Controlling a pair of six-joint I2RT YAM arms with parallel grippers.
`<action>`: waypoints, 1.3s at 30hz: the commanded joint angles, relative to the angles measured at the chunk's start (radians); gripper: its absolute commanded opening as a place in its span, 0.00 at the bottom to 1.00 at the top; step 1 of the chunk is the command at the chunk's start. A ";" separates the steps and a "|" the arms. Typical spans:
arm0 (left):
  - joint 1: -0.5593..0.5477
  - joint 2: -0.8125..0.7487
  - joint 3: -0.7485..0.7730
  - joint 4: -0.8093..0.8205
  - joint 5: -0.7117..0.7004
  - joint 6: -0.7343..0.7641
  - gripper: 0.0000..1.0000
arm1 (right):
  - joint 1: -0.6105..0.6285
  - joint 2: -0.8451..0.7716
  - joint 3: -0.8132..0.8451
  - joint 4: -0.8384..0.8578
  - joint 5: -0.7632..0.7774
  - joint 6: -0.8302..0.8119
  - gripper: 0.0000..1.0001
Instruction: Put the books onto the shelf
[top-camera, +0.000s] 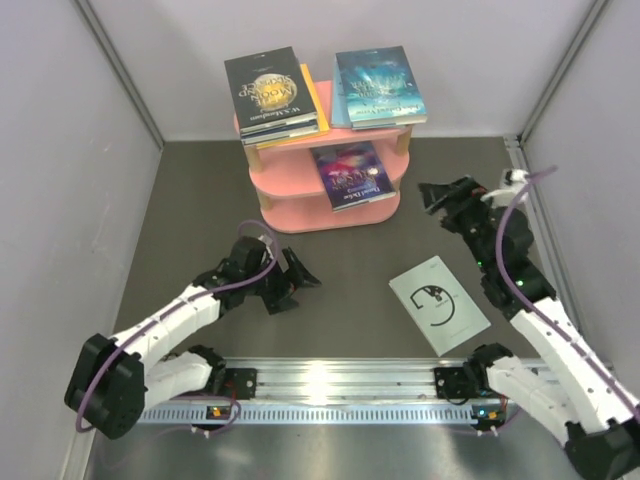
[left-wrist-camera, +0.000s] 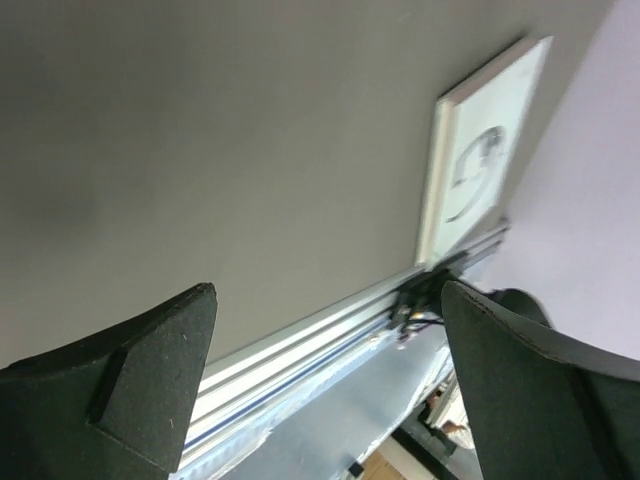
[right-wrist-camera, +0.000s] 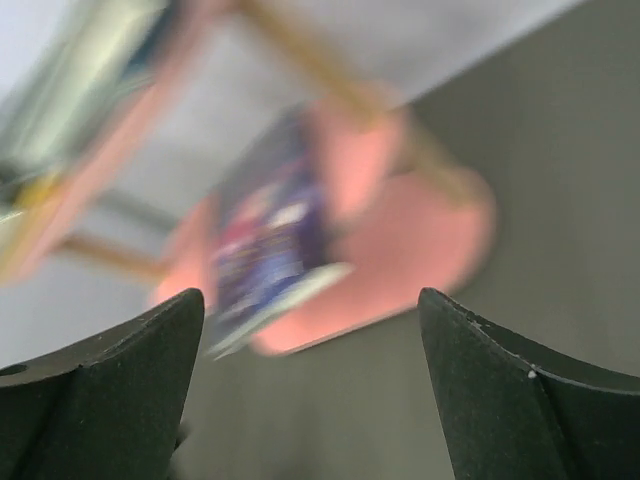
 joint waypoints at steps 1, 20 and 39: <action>-0.108 -0.004 -0.050 0.089 -0.060 -0.071 0.99 | -0.252 -0.045 -0.092 -0.340 0.084 -0.065 0.89; -0.587 0.708 0.272 0.412 -0.130 -0.194 0.96 | -0.686 0.288 -0.328 -0.344 -0.292 -0.209 0.79; -0.598 0.849 0.226 0.564 -0.122 -0.260 0.95 | -0.594 -0.201 -0.697 -0.446 -0.749 -0.009 0.62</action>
